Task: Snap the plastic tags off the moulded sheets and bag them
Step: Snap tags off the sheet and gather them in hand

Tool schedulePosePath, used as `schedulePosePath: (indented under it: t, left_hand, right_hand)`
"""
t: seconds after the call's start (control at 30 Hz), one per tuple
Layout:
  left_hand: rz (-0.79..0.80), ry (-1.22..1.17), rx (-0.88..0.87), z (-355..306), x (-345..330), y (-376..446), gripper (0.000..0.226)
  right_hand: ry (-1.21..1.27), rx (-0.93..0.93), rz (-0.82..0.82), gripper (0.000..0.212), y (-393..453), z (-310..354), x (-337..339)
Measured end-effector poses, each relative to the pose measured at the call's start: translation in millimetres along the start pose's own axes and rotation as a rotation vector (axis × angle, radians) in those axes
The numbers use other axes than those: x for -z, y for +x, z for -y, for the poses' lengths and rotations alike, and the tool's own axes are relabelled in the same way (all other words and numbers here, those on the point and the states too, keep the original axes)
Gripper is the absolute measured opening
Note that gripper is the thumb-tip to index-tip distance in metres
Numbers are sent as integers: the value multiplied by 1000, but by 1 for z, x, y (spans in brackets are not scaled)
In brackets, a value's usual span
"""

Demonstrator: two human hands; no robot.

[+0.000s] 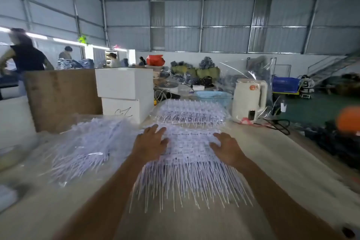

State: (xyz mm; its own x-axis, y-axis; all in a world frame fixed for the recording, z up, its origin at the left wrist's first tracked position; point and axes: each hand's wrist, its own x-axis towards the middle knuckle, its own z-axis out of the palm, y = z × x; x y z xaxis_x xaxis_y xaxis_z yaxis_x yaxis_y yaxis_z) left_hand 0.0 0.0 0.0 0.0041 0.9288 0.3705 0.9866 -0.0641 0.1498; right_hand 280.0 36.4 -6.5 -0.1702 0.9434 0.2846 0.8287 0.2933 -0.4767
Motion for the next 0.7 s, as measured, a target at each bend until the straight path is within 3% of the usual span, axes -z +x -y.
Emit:
schedulePosePath:
  t: [0.13,0.2,0.4,0.5,0.7]
  left_hand:
    - [-8,-106,206,21,-24,14,56]
    - [-17,-37,181,29,-37,14,45]
    - [-65,-82,215,23,-30,19,54]
    - [-151,-59,169,23,-30,21,45]
    - [-457,-72,84,19,-12,26,26]
  right_hand:
    - [-29,-4,114,48,14,-13,-15]
    - [-58,-7,83,44,15,-16,-16]
    - [146,-63,-78,40,14,-11,-2]
    - [293,-102,-183,24,12,-16,-2]
    - [609,-130,-355,17,20,-8,11]
